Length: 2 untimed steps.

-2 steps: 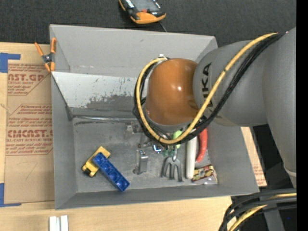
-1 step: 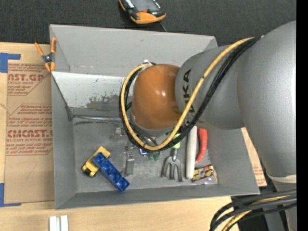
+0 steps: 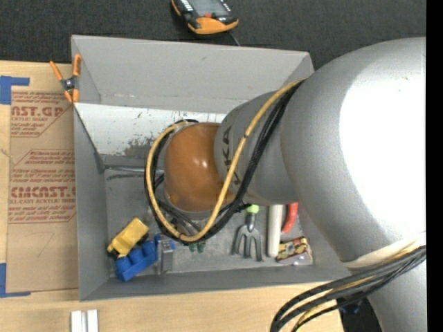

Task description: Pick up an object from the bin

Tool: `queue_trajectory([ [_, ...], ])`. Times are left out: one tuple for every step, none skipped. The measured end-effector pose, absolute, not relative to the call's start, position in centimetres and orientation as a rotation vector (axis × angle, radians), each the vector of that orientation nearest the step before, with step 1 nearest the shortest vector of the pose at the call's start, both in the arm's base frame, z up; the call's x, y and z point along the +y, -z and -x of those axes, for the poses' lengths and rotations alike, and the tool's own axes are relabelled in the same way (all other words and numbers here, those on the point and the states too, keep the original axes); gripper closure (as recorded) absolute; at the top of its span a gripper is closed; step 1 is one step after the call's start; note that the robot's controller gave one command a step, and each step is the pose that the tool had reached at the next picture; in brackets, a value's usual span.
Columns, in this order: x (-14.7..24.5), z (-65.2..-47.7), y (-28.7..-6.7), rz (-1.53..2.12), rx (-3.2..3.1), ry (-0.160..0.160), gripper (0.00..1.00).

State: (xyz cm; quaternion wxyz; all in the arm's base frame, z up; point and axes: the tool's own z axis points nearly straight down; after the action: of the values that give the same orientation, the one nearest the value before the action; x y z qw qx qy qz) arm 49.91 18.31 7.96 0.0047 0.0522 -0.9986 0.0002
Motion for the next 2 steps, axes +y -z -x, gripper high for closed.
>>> queue_trajectory([
  [18.8, -49.3, -6.9, -0.110, -3.154, 0.012, 0.00],
  [17.3, -50.0, -7.2, -0.229, -3.136, 0.003, 0.00],
])
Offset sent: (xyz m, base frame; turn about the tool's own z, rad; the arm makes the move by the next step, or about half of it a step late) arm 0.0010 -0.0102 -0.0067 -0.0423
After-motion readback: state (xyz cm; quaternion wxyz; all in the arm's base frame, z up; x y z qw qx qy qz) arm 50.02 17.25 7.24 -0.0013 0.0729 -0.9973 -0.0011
